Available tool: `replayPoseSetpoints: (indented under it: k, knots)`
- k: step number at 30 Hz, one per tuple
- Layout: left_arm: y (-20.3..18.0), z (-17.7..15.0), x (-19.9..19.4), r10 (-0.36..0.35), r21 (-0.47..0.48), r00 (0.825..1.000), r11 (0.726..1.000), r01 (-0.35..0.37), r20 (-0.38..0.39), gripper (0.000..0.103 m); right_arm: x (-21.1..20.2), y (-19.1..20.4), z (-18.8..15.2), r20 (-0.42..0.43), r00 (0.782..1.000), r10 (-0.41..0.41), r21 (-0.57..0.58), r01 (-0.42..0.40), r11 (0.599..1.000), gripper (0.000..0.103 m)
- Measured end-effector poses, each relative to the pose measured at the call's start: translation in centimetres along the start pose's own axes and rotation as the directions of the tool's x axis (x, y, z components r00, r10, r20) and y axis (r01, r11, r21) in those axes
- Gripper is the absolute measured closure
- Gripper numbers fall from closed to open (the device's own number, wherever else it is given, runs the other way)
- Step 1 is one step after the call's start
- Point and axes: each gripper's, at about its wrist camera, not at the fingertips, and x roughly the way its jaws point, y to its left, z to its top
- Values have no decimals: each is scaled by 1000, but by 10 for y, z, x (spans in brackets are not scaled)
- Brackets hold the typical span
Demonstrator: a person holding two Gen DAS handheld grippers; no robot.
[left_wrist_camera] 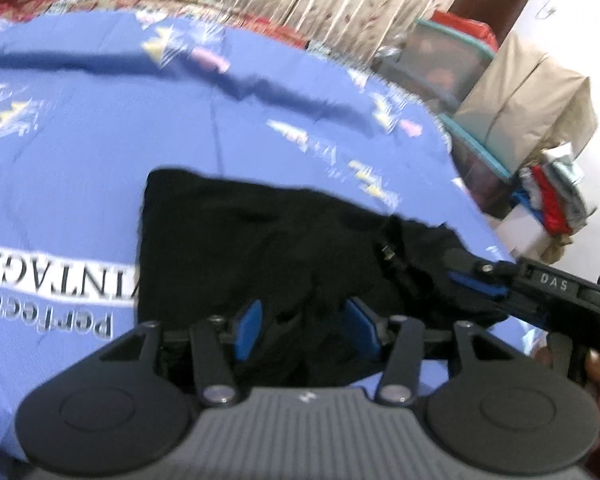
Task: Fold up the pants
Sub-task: 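Grasp the folded black pants end with the left tool and lift it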
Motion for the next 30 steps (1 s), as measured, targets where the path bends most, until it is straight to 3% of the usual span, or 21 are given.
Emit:
replayPoseSetpoints:
  k: [2, 5, 10, 13, 15, 20, 21, 23, 26, 27, 30]
  knots:
    - [-2, 8, -1, -13, -16, 1000, 1000, 13, 6, 55, -17, -24, 10, 77, 996, -50, 66, 45, 997, 60]
    - [-3, 20, 7, -36, -48, 999, 998, 36, -6, 55, -39, -65, 18, 153, 978, -142, 188, 112, 976, 49]
    - [-8, 34, 36, -33, -65, 998, 997, 29, -53, 55, -60, -123, 12, 169, 953, -251, 360, 177, 916, 49]
    - [-5, 31, 69, 20, -77, 987, 997, -32, -159, 55, -57, -137, 8, 158, 946, -283, 399, 201, 895, 48]
    - [-3, 25, 88, 60, -76, 970, 994, -80, -234, 57, -52, -146, 4, 135, 951, -277, 422, 198, 885, 47]
    - [-14, 31, 80, 67, -44, 974, 996, -79, -218, 55, -39, -156, -5, 83, 972, -219, 443, 161, 882, 47]
    - [-16, 37, 74, 58, -38, 977, 997, -67, -203, 55, -37, -153, -4, 80, 975, -208, 429, 155, 890, 54]
    - [-25, 51, 58, 33, -14, 989, 999, -35, -147, 52, -36, -145, 1, 61, 989, -132, 411, 95, 906, 82]
    - [-49, 78, 46, -18, 33, 996, 999, 21, -84, 38, -44, -116, 6, 95, 994, -59, 339, 24, 940, 86]
    - [-59, 87, 47, -31, 53, 996, 998, 36, -78, 29, -45, -104, 9, 101, 994, -42, 298, 11, 955, 86]
    - [-91, 105, 61, -84, 98, 992, 991, 93, -98, 17, -45, -58, 12, 98, 995, -16, 112, 5, 994, 86]
